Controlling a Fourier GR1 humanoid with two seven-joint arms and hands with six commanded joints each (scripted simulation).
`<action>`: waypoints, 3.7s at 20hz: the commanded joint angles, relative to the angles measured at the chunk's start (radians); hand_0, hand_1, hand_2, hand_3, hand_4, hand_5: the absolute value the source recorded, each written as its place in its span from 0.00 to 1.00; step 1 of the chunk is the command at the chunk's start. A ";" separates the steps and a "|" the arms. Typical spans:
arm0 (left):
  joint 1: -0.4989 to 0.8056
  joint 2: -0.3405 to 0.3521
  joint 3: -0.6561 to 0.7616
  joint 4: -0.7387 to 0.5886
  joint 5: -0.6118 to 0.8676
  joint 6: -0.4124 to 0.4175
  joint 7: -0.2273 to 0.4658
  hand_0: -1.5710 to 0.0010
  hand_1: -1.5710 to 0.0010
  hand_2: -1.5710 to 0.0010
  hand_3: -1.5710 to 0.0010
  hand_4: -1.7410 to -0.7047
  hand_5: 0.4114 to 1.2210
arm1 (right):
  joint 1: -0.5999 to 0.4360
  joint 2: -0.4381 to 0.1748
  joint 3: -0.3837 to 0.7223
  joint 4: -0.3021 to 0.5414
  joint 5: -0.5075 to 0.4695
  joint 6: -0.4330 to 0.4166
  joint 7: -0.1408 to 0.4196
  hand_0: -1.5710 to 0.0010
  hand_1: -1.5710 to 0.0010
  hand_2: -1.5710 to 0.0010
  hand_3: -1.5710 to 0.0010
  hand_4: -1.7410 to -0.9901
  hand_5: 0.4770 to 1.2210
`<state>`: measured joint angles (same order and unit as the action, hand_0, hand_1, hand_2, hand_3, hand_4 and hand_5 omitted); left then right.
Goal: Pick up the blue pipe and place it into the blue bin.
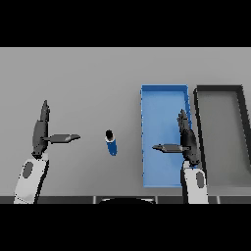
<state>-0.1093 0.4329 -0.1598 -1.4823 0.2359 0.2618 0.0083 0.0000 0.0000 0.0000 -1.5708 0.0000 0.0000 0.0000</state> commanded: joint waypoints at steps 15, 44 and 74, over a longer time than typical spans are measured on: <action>0.089 0.180 -0.070 -0.044 0.005 -0.297 -0.165 1.00 1.00 1.00 1.00 0.70 0.22 | 0.098 -0.135 0.082 -0.131 0.119 0.071 -0.049 1.00 1.00 1.00 1.00 0.69 0.15; -0.093 -0.120 -0.407 0.078 -0.179 -0.453 -0.077 1.00 1.00 1.00 1.00 0.64 0.04 | 0.128 -0.136 0.076 -0.140 0.106 0.088 -0.105 1.00 1.00 1.00 1.00 0.63 0.16; -0.197 -0.256 -0.431 -0.116 -0.072 -0.412 -0.055 0.00 0.00 0.00 0.08 0.01 1.00 | 0.130 -0.151 0.078 -0.133 0.137 0.083 -0.130 1.00 1.00 1.00 1.00 0.74 0.21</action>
<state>-0.3067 0.1768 -0.5904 -1.5986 0.1655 -0.1515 -0.0471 0.1296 -0.1507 0.0783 -1.7035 0.1372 0.0828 -0.1279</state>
